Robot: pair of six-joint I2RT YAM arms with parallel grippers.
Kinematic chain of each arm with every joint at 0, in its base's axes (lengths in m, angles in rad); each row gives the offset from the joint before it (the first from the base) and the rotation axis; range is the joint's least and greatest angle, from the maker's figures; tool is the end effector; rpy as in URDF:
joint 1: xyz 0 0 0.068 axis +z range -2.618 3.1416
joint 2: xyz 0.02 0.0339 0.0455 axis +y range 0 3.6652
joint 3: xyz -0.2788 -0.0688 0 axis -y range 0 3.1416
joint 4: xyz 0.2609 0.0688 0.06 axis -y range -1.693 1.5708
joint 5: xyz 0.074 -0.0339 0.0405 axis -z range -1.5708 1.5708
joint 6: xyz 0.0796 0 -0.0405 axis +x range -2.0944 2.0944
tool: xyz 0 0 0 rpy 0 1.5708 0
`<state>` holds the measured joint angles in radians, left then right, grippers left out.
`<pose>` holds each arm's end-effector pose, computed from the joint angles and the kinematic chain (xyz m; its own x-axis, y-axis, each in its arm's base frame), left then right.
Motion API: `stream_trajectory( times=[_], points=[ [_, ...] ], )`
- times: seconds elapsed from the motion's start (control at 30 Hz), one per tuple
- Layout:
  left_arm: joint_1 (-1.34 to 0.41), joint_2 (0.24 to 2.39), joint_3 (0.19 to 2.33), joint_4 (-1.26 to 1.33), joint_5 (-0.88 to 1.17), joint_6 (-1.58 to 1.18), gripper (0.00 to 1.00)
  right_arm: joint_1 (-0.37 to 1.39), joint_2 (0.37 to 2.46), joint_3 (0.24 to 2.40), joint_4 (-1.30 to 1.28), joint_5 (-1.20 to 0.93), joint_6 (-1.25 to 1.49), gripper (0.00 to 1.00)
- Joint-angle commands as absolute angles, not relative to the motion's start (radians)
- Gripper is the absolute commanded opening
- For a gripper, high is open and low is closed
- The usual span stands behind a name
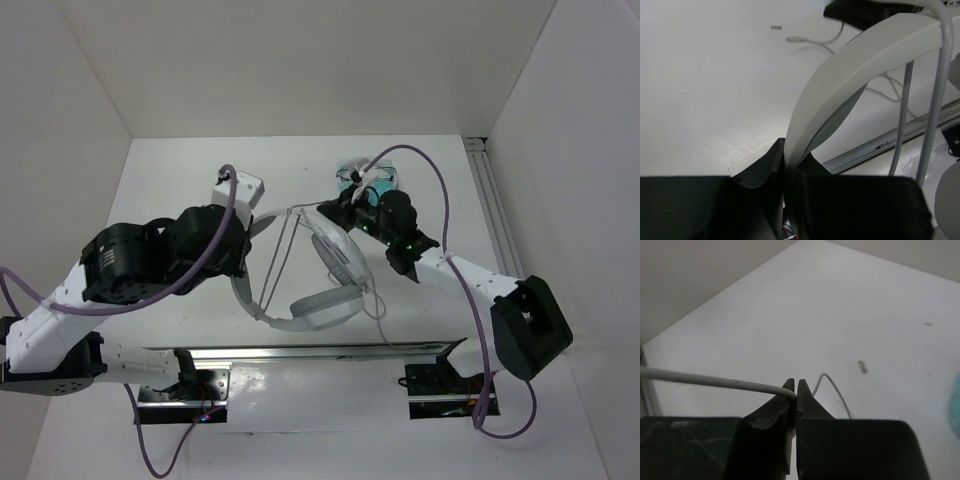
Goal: Wrap the headphones
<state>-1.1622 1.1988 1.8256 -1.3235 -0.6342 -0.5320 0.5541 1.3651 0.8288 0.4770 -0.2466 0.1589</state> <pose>0.1230 -0.1654 0.4862 -0.5031 0.1336 -0.8538 0.3521 0.9339 -0.0614 0.3035 0.2106 0.2957 -0.1633 0.0794 -0.9834 -0.7005 0.6926 0.1722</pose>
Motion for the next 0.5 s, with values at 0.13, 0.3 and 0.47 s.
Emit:
stream_trajectory(
  times=[0.13,0.3,0.47],
  points=[
    [-1.170,1.157,1.919,-1.108,-0.736,-0.727,0.00,0.626,1.521,0.765,0.806,-0.423,0.264,0.06],
    [-1.170,1.157,1.973,-1.098,-0.776,-0.791,0.00,0.676,1.673,0.850,0.886,-0.411,0.308,0.10],
    [-1.170,1.144,1.973,-1.129,-0.873,-0.877,0.00,0.699,1.849,0.864,1.130,-0.495,0.457,0.16]
  ],
)
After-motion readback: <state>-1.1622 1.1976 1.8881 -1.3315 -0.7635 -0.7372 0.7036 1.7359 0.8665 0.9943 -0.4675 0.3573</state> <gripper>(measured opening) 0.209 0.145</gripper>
